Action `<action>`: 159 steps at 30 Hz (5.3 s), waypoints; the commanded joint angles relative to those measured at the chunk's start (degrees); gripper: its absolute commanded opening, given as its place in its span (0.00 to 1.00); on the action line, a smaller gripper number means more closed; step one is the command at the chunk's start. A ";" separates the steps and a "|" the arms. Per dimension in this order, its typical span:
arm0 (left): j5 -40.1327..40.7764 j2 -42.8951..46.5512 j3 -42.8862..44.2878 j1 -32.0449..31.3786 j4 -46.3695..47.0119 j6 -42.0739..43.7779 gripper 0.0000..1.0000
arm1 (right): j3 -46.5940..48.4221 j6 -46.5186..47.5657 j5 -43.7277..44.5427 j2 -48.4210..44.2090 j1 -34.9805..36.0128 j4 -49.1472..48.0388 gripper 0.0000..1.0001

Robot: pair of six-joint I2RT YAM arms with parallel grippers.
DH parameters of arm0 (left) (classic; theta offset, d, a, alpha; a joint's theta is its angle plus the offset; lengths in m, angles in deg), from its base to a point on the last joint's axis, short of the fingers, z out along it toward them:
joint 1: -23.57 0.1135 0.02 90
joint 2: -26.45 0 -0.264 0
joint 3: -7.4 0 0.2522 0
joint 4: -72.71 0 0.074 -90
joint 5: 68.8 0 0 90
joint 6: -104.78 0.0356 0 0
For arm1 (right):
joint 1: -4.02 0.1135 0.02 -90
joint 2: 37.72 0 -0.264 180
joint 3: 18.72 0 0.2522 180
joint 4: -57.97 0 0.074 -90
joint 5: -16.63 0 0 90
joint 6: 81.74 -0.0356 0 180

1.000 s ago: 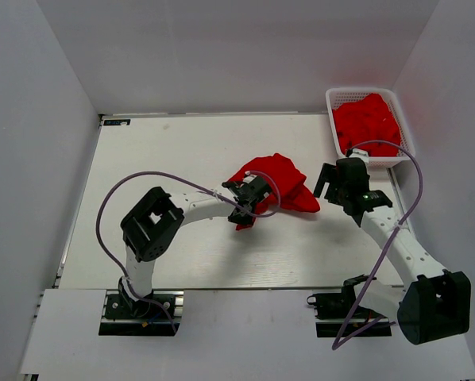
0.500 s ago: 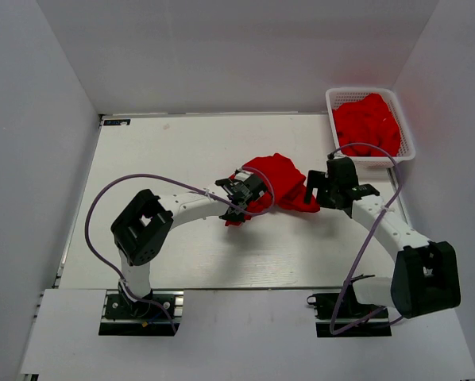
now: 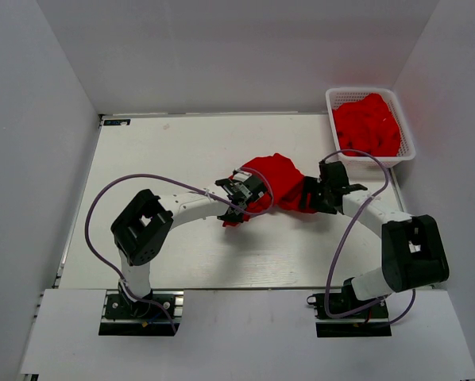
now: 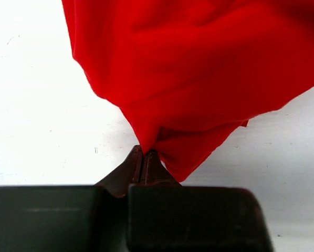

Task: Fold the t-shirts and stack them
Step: Flatten out the tshirt

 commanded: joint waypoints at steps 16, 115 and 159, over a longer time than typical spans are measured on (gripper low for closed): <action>19.84 6.81 9.80 2.37 -15.29 -6.15 0.00 | 3.90 -4.32 20.87 -13.61 -0.13 -1.32 0.00; 6.41 15.90 4.85 29.88 2.98 3.43 1.00 | 18.77 4.65 -9.06 4.31 2.41 5.09 0.90; -45.81 33.62 -22.21 18.72 -5.62 0.96 1.00 | 32.39 0.78 11.52 26.12 3.30 12.83 0.90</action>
